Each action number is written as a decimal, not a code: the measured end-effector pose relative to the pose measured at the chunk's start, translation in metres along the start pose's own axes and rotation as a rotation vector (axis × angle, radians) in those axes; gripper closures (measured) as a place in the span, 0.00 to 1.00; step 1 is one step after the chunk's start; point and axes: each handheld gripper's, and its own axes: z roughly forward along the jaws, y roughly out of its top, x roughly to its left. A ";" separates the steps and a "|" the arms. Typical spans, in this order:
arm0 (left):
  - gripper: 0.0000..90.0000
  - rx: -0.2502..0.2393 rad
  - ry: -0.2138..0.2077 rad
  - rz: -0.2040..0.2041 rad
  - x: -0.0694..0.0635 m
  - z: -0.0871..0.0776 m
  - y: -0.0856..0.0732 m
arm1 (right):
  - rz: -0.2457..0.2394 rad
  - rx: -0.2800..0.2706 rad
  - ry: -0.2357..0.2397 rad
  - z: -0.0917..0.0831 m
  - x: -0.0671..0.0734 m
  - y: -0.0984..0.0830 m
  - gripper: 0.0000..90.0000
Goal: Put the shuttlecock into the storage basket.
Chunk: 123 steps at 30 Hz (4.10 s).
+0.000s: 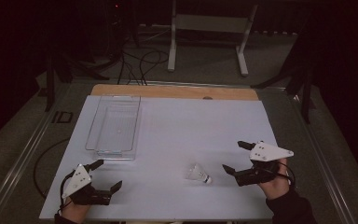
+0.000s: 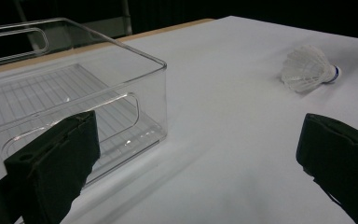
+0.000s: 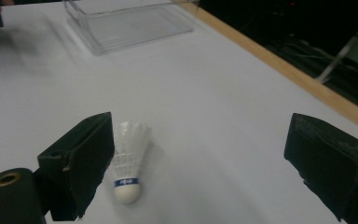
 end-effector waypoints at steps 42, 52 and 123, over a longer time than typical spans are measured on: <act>0.00 0.000 -0.005 0.002 -0.001 0.000 0.000 | 0.025 0.211 0.169 0.047 0.006 -0.010 0.09; 0.00 -0.002 -0.006 -0.001 -0.001 0.000 0.000 | 0.041 0.292 0.173 0.063 0.013 -0.016 0.09; 0.00 -0.003 -0.010 0.000 -0.001 0.000 0.000 | -0.086 0.741 0.241 0.119 0.038 -0.020 0.69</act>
